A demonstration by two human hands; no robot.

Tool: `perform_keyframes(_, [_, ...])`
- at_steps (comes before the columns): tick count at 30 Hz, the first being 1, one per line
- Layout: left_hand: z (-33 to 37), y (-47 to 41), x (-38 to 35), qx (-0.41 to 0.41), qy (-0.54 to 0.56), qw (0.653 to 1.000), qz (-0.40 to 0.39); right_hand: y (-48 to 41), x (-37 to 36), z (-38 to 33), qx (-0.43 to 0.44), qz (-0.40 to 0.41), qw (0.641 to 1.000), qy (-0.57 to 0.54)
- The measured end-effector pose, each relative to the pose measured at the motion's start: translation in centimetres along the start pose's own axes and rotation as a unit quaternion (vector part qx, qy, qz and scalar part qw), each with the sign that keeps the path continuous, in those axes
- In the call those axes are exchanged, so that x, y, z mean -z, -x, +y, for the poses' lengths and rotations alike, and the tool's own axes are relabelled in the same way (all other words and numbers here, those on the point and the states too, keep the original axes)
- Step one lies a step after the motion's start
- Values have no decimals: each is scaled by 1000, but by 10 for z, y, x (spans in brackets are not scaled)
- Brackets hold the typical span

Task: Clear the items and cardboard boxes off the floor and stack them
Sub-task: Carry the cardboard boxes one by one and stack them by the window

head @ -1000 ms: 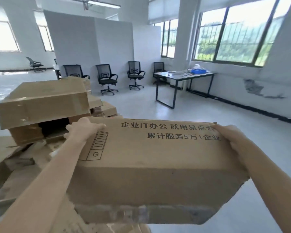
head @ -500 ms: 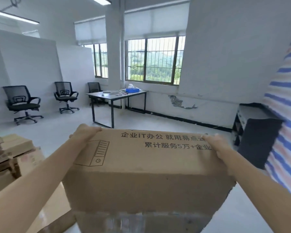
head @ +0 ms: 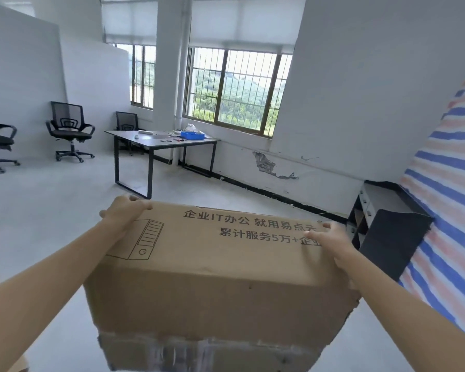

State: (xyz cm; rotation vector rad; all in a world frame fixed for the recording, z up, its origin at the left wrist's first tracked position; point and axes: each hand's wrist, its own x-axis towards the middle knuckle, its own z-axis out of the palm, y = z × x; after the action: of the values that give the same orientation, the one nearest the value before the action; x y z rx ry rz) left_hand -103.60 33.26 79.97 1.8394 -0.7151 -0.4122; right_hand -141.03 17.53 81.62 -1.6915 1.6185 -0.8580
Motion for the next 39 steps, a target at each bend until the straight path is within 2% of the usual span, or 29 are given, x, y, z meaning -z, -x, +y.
perform_keyframes(7, [-29, -138, -58, 62, -29, 995, -69, -125, -64, -25, -61, -20, 998, 27])
perform_keyframes(15, [-13, -250, -145, 64, -83, 992, -67, -243, -111, -20, -122, 14, 992, -8])
perform_keyframes(20, [17, -303, -203, 61, -56, 993, -83, -314, -109, -2, -144, 20, 988, -57])
perform_keyframes(26, [73, -388, -288, 34, -77, 991, -107, -434, -86, -5, -109, 44, 991, -62])
perform_keyframes(29, [108, -429, -338, 44, -111, 984, -131, -503, -74, -4, -90, 34, 995, -39])
perform_keyframes(31, [122, -453, -365, 73, -92, 983, -142, -544, -74, 0, -98, 29, 995, -5])
perform_keyframes(33, [126, -472, -390, 86, -81, 983, -141, -582, -80, 3, -99, 22, 995, 21])
perform_keyframes(39, [108, -529, -452, 119, -78, 986, -82, -698, -128, 16, -129, 1, 992, -1])
